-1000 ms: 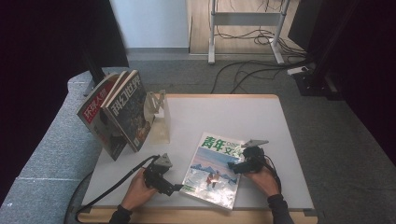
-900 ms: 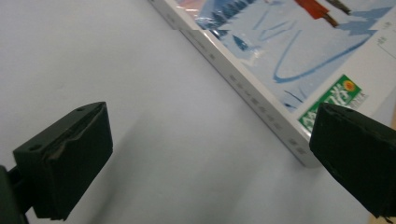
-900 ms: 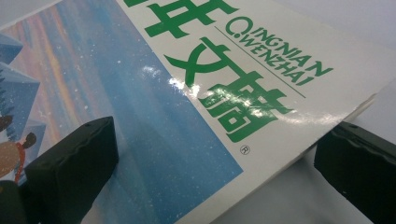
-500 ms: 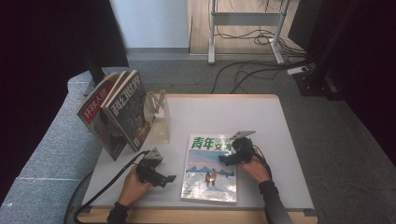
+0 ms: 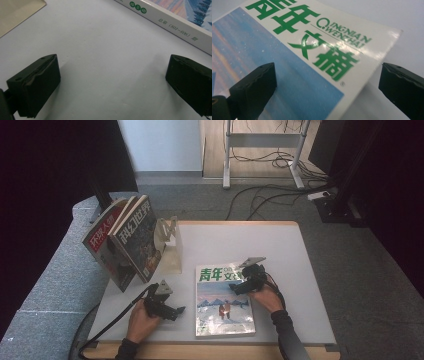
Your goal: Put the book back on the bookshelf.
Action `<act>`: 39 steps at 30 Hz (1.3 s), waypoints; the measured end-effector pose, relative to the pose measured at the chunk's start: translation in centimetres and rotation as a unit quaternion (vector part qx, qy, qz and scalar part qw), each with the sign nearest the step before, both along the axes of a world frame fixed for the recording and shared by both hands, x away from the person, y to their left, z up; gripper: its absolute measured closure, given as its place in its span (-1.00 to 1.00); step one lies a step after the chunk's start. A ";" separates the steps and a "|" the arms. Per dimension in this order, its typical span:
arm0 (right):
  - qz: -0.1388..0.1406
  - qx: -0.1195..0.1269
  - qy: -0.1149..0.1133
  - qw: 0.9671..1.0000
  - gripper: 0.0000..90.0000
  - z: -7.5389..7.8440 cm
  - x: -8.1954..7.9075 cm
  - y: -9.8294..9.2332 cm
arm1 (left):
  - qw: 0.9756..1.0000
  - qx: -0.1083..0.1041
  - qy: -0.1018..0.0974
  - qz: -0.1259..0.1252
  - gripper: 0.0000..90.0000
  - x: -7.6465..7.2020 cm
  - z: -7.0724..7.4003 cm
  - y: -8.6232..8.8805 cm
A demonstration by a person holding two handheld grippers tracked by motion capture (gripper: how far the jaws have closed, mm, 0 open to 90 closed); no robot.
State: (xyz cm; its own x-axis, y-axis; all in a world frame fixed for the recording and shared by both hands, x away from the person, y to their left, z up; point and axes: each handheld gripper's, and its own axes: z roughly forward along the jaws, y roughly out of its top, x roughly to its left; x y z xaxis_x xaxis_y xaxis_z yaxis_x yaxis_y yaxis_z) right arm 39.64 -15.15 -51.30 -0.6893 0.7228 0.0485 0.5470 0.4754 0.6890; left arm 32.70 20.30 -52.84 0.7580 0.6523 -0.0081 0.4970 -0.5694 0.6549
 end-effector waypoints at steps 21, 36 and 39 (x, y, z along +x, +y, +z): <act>-0.004 0.046 0.047 0.998 -0.83 -0.9 -0.4 -0.5 | 1.000 -0.003 -0.001 0.000 -1.00 0.0 -0.1 0.1; 0.030 0.014 -0.001 0.999 -0.27 1.3 -1.5 0.8 | 1.000 -0.002 -0.002 -0.001 -1.00 0.0 -0.1 0.1; 0.035 0.018 0.012 0.999 -0.15 1.5 -1.8 0.3 | 1.000 -0.002 -0.002 -0.001 -1.00 0.0 -0.1 0.0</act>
